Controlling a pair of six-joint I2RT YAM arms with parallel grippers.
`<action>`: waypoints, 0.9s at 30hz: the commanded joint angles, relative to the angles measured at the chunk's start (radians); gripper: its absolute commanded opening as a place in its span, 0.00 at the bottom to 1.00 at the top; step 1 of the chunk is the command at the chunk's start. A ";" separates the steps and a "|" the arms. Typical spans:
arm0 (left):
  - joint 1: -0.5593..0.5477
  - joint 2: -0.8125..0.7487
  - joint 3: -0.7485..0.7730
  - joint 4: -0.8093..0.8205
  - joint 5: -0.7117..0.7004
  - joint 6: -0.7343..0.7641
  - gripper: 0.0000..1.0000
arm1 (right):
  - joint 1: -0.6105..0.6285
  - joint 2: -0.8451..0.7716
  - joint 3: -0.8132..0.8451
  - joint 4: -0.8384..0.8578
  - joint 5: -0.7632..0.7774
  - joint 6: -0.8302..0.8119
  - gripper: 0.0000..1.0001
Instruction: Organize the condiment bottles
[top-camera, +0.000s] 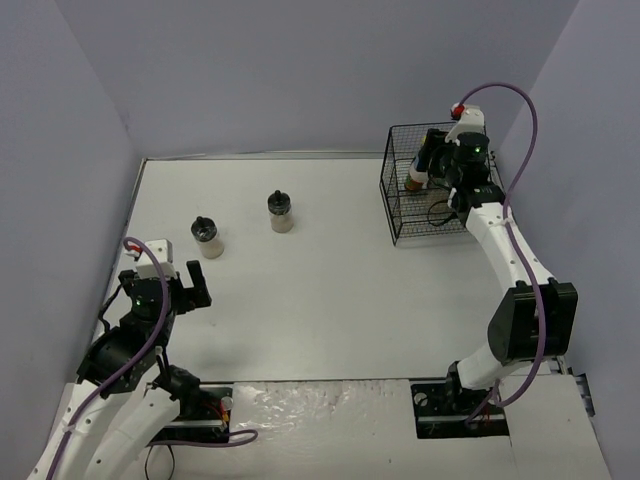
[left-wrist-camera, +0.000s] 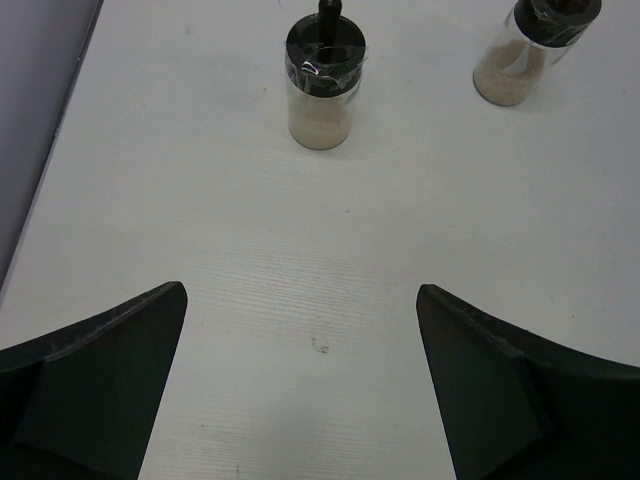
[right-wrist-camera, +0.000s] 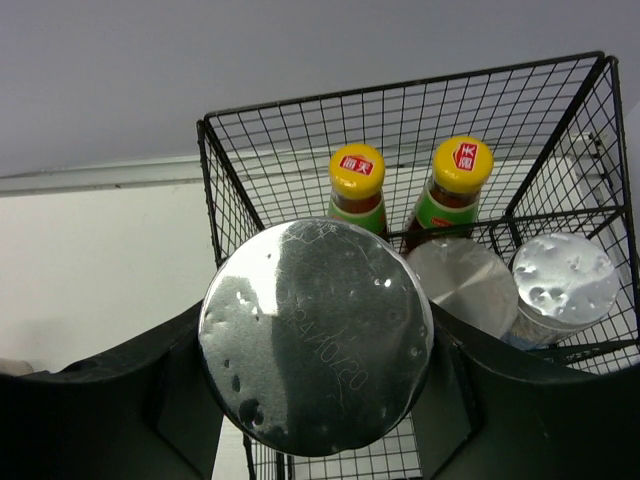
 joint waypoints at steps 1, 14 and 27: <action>0.009 0.024 0.020 0.061 0.002 0.013 0.97 | -0.006 -0.061 -0.044 0.086 -0.024 -0.015 0.04; 0.007 0.026 0.019 0.061 0.008 0.014 0.97 | -0.006 0.102 0.000 0.105 -0.036 -0.066 0.14; 0.009 0.037 0.019 0.060 0.016 0.011 0.97 | -0.006 0.245 0.151 -0.040 -0.039 -0.014 0.69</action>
